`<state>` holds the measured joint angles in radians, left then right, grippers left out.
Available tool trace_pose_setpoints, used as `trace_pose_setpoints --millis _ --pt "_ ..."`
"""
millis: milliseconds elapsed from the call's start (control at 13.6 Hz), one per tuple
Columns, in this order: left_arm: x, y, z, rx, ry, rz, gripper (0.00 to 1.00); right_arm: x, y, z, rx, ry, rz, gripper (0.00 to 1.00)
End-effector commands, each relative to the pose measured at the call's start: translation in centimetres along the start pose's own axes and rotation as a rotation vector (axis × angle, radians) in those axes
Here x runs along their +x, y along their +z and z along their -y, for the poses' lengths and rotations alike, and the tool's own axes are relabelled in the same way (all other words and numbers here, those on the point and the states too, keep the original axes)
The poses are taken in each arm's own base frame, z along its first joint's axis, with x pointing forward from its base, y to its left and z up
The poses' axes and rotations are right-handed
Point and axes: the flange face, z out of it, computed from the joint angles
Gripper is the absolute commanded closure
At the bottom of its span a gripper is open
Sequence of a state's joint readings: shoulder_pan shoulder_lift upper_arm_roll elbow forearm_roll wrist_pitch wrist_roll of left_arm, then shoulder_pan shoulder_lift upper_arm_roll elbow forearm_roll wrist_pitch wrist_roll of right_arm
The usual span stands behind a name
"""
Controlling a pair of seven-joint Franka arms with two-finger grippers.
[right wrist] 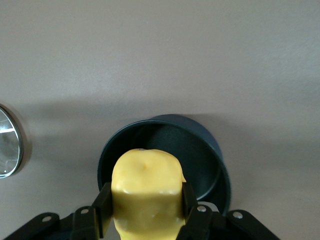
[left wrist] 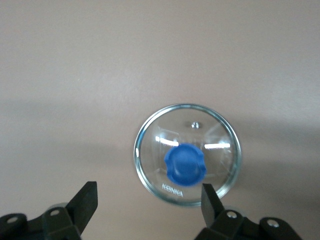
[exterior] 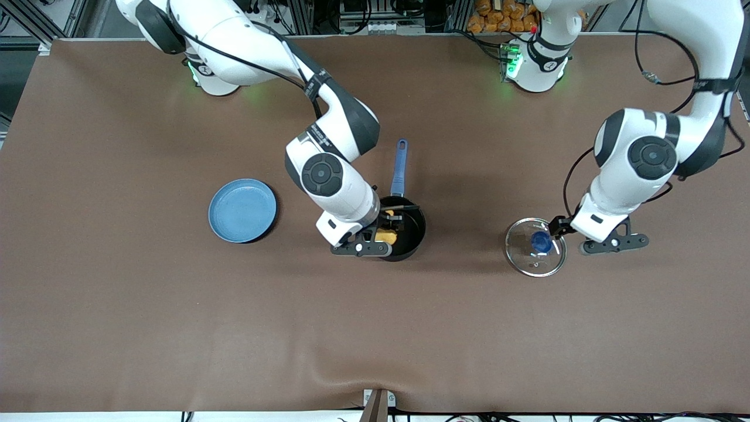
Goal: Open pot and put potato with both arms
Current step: 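Carry the potato over the saucepan while the left gripper releases the lid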
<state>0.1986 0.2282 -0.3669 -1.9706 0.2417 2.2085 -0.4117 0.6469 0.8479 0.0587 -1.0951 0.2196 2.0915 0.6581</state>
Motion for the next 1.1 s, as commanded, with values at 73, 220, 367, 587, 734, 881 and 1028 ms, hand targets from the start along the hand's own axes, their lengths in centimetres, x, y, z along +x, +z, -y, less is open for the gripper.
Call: trace_pose_setpoints --millis 73,220,367,587,734,881,1028 --pt "1.6 -7.3 -0.4 -0.025 -0.024 0.084 0.09 -0.4 3.7 1.0 0.005 0.010 -0.003 1.00" --pt "2.4 -10.6 0.2 -0.042 -0.048 0.096 0.10 -1.0 5.7 1.1 -0.004 0.001 -0.001 1.00" --pt "2.8 -13.5 1.0 -0.056 -0.046 0.112 0.10 -1.8 7.0 1.4 -0.021 -0.011 0.010 1.00" --pt "3.4 -17.6 3.8 -0.078 -0.039 0.130 0.10 -3.1 8.6 1.8 -0.057 -0.042 0.018 1.00" --pt "3.4 -19.5 5.1 -0.075 -0.037 0.141 0.10 -3.5 10.4 1.3 -0.082 -0.038 0.026 1.00" --pt "3.4 -20.8 5.9 -0.077 -0.026 0.140 0.10 -3.8 11.7 1.1 -0.099 -0.044 0.032 1.00" --pt "2.9 -22.3 6.3 -0.072 -0.034 0.121 0.10 -4.2 12.3 1.2 -0.109 -0.031 0.033 1.00"
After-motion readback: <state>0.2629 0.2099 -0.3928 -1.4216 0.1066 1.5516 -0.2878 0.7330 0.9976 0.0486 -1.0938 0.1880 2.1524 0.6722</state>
